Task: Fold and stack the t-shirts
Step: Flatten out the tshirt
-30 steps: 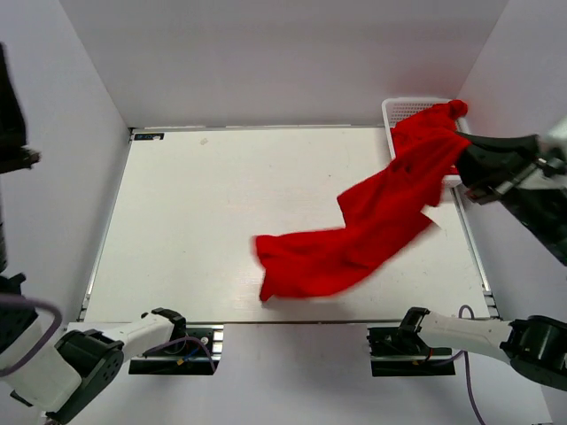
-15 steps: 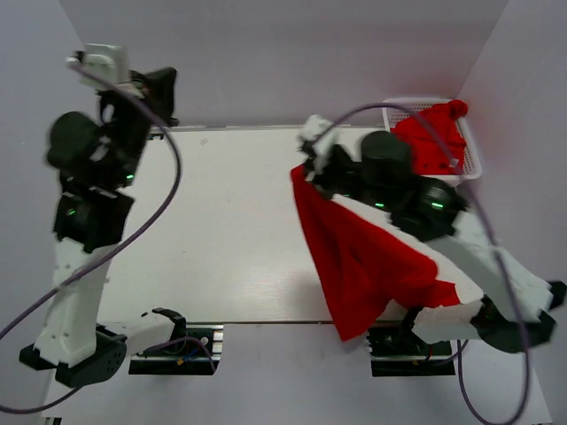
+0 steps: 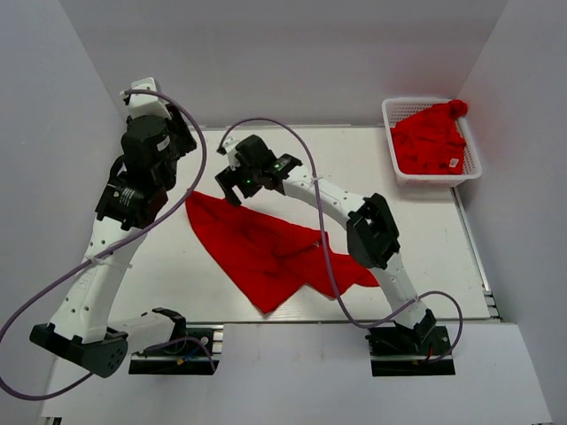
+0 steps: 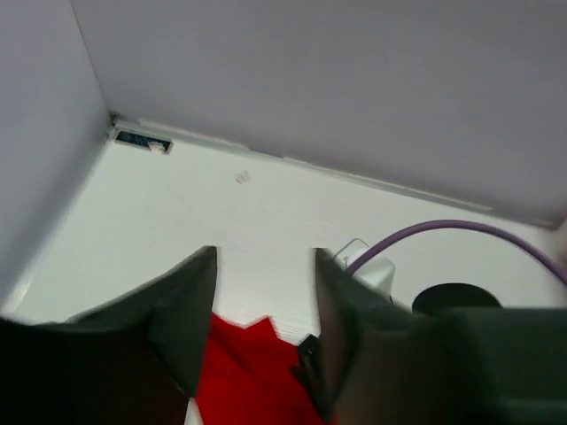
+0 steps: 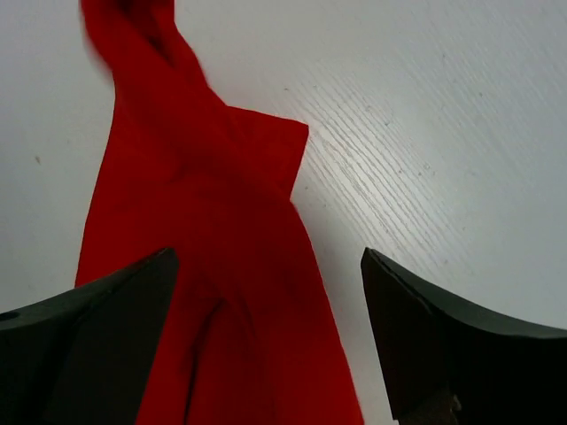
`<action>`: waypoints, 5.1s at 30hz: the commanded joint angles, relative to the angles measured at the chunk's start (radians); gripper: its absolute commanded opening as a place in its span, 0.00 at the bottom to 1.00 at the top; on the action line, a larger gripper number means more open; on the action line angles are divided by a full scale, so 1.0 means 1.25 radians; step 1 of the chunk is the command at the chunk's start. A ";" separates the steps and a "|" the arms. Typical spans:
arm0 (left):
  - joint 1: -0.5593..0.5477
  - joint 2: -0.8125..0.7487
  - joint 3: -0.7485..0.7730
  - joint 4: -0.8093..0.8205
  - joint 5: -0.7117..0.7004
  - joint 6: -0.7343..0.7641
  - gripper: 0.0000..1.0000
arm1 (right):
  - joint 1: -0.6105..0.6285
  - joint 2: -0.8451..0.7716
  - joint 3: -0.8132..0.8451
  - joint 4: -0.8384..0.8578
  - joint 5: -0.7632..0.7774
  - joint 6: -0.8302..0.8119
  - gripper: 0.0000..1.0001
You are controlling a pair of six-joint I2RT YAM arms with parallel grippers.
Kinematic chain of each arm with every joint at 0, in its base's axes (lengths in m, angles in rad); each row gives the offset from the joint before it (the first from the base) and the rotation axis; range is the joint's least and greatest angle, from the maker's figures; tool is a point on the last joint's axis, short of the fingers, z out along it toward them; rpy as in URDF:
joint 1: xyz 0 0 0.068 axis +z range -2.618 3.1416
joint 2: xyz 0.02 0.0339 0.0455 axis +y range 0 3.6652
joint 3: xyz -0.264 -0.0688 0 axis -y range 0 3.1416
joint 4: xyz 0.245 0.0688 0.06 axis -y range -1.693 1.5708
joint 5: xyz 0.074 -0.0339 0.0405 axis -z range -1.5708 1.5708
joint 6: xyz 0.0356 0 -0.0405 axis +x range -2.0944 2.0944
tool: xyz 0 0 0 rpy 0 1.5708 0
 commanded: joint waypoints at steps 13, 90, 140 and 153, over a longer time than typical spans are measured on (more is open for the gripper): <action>-0.012 0.166 -0.031 -0.134 0.351 -0.077 1.00 | -0.168 -0.560 -0.616 0.031 0.191 0.368 0.90; -0.368 0.246 -0.184 -0.387 -0.146 -0.380 0.00 | -0.405 -1.169 -1.252 -0.310 0.306 0.744 0.90; -0.194 0.173 0.168 -0.295 -0.239 -0.116 0.00 | -0.407 -1.202 -0.932 -0.051 0.548 0.383 0.00; -0.201 0.044 0.430 -0.088 -0.253 0.208 0.00 | -0.404 -1.158 -0.500 0.107 0.699 0.086 0.00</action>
